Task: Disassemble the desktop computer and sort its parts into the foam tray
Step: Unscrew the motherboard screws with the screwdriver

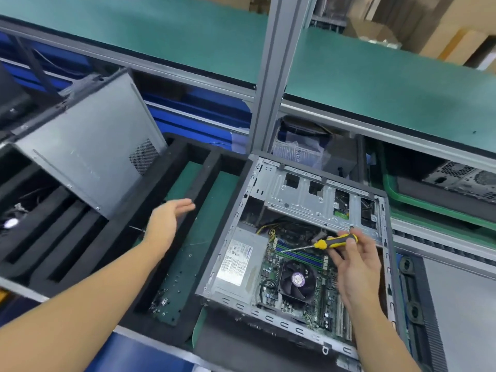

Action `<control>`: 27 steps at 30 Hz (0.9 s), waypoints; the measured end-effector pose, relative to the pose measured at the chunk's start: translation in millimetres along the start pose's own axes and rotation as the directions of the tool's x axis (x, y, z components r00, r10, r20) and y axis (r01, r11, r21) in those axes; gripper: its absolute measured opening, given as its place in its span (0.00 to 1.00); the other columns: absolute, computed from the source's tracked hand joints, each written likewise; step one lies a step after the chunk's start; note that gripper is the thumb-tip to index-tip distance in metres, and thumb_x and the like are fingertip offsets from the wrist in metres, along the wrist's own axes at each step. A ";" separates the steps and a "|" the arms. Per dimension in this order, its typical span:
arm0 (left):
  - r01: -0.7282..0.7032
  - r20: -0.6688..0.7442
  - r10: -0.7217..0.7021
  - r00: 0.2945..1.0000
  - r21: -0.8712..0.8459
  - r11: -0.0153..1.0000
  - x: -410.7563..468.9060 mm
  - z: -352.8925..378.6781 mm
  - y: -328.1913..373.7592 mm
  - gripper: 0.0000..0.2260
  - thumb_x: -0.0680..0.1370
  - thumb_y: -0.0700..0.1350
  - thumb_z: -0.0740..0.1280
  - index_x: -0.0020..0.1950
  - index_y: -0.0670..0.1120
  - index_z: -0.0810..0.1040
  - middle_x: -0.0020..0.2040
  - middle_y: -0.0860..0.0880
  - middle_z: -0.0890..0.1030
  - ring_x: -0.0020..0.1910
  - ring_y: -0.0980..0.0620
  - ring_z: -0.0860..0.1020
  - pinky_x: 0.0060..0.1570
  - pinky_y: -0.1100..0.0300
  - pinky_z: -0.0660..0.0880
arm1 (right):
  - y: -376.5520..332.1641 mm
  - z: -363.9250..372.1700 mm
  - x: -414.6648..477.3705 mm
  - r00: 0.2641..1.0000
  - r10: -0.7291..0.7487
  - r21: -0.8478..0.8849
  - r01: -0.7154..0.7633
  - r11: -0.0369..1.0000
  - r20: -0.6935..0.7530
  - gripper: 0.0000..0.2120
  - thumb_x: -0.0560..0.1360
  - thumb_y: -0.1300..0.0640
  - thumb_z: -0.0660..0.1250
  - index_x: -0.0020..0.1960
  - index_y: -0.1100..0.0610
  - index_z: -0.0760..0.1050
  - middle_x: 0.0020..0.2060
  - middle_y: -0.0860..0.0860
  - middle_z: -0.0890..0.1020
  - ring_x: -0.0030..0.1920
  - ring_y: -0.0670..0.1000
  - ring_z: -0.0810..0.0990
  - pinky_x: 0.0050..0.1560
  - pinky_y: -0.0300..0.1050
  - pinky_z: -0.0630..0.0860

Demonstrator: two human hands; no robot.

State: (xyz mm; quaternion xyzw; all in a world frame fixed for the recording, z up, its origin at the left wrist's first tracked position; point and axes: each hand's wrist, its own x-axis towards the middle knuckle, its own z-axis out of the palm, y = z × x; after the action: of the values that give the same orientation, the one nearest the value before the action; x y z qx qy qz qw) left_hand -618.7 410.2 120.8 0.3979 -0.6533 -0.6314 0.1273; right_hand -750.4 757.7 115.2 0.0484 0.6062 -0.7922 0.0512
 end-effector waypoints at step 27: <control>-0.889 0.891 -0.008 0.455 0.455 0.049 -28.7 227.9 5.6 0.12 0.78 0.58 0.59 0.58 0.56 0.75 0.57 0.55 0.78 0.55 0.51 0.78 0.50 0.50 0.78 | -27.7 -40.5 -0.4 0.927 -0.353 -0.570 0.358 0.739 0.125 0.08 0.78 0.44 0.63 0.55 0.35 0.67 0.43 0.42 0.76 0.40 0.47 0.76 0.43 0.47 0.76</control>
State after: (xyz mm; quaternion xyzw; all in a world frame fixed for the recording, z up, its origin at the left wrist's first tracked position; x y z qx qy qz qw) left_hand -754.5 594.0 96.8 -0.1535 -0.9656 -0.1099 -0.1788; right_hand -753.3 803.9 131.2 -0.0896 0.8173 -0.5628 -0.0857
